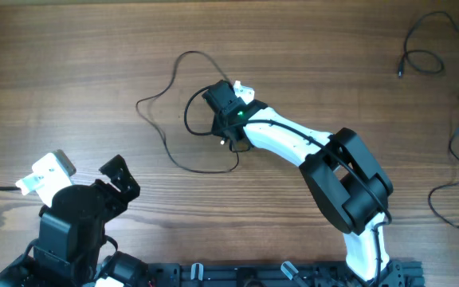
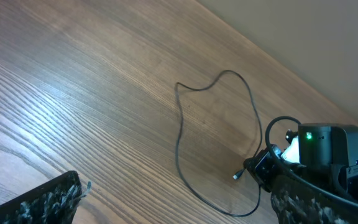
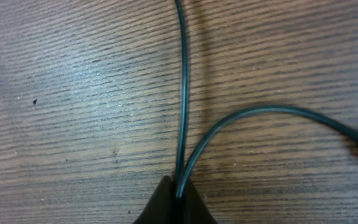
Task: Untangle cables
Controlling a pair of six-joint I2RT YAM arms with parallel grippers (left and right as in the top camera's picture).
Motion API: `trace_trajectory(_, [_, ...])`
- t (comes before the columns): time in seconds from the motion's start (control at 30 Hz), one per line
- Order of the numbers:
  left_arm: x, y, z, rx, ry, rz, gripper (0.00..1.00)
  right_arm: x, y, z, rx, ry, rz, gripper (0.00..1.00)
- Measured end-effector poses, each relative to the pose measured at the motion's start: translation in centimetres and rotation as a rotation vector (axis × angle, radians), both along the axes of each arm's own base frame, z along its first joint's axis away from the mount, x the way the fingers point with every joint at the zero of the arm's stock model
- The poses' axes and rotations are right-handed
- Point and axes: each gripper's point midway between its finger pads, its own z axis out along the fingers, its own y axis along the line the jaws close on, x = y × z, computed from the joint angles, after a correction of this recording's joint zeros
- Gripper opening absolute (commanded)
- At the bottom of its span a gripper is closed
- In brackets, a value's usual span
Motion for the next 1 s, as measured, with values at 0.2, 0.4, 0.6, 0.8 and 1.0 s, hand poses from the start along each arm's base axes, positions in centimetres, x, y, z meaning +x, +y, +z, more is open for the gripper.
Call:
trace_trajectory(0.2, [0.0,0.0,0.0,0.0,0.0,0.0,1.0,0.0,0.1,0.1,-0.049,-0.02,0.129,0.04])
trace_trajectory(0.4, [0.0,0.0,0.0,0.0,0.0,0.0,1.0,-1.1,-1.4,0.3,-0.16,0.009,0.341,0.04])
trace_trajectory(0.6, [0.0,0.0,0.0,0.0,0.0,0.0,1.0,1.8,-5.1,5.6,-0.174,-0.094,0.424,0.04])
trace_trajectory(0.8, [0.0,0.0,0.0,0.0,0.0,0.0,1.0,9.2,-14.3,20.4,-0.177,-0.519,0.284,0.04])
trace_trajectory(1.0, [0.0,0.0,0.0,0.0,0.0,0.0,1.0,13.5,-25.1,27.5,-0.365,-0.77,0.181,0.04])
